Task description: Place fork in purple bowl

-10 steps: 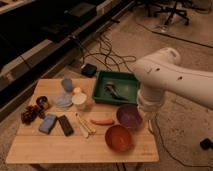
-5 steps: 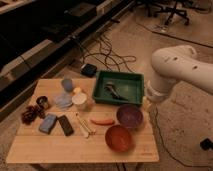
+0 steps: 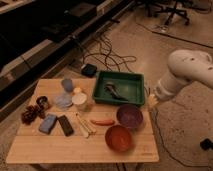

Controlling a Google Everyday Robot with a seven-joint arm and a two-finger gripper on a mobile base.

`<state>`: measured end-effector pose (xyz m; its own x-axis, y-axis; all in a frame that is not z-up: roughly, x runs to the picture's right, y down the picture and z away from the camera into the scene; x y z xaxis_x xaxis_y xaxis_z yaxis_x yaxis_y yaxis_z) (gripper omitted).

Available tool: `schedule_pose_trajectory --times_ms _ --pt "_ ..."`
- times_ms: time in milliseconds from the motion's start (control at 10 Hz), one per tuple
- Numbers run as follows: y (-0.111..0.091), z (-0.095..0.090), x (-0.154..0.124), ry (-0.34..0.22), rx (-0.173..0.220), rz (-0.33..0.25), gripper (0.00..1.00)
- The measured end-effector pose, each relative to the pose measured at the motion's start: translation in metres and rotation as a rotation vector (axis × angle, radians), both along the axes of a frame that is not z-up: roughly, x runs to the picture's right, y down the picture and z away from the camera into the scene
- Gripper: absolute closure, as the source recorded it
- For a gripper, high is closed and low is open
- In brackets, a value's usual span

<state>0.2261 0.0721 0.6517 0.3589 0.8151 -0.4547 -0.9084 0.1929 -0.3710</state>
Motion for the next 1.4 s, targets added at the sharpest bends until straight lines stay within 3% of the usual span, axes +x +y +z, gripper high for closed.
schedule_pose_trajectory --times_ms 300,500,700,1400 --pt "-0.001 0.023 0.002 -0.04 0.013 0.034 1.0" --pt "-0.001 0.039 0.012 -0.037 0.005 0.068 1.0" --pt "-0.004 0.064 0.019 -0.036 -0.013 0.108 1.0" --pt "-0.013 0.107 0.014 -0.102 -0.064 0.221 1.0"
